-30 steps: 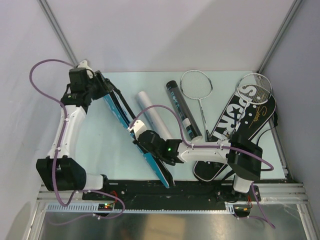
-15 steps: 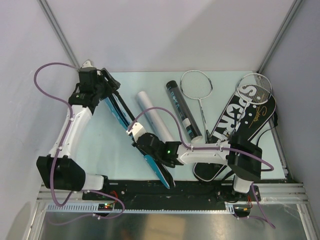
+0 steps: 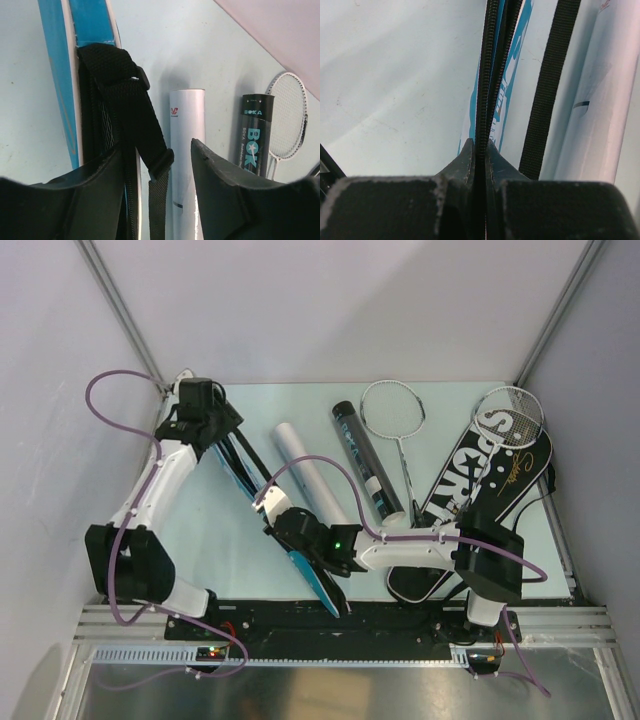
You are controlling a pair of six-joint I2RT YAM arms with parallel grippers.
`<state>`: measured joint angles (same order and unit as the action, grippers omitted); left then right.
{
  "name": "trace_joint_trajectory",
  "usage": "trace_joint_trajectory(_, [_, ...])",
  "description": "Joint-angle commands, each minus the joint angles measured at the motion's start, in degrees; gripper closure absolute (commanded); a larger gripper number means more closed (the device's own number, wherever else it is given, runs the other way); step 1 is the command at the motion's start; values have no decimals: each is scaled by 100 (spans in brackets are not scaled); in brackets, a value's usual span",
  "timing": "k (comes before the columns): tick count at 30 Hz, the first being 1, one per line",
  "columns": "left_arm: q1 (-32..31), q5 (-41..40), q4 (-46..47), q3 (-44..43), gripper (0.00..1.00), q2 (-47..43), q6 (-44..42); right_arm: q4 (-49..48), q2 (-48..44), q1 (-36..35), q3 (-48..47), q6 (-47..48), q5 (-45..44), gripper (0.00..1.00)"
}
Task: Pack up the badminton gear
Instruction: Adjust the racket bag at the center of the board.
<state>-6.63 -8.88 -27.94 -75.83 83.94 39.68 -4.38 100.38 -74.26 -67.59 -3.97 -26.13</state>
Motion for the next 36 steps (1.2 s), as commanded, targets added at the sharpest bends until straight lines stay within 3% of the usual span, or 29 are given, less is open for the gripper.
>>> trace_joint_trajectory(1, [-31, -241, 40, -180, 46, 154, 59, -649, -150, -77, -78, 89, -216, 100])
trace_joint_trajectory(4, [-39, -287, 31, -251, 59, 74, -110, -648, -139, -73, -74, 89, -227, 100])
trace_joint_trajectory(8, [-42, -322, 34, -314, 89, -118, -310, -655, -119, -60, -76, 23, -283, 100])
trace_joint_trajectory(10, [-42, -179, 30, -350, 96, -274, -408, -606, -101, -33, -74, -99, -286, 100])
trace_joint_trajectory(15, [-14, 153, -150, -490, 81, -680, -752, -334, -61, 153, -78, -566, -266, 100])
trace_joint_trajectory(21, [265, 760, -238, -236, 80, -1169, -694, -206, -13, 242, -78, -703, -335, 100])
trace_joint_trajectory(28, [442, 1261, -246, 58, 62, -1564, -585, -356, 58, 212, -86, -637, -322, 100])
trace_joint_trajectory(31, [439, 1563, -221, 53, 60, -1500, -535, -449, 64, 163, -86, -577, -326, 100])
trace_joint_trajectory(36, [319, 1471, -196, -44, 44, -1144, -807, -502, 82, 98, -128, -479, -374, 100])
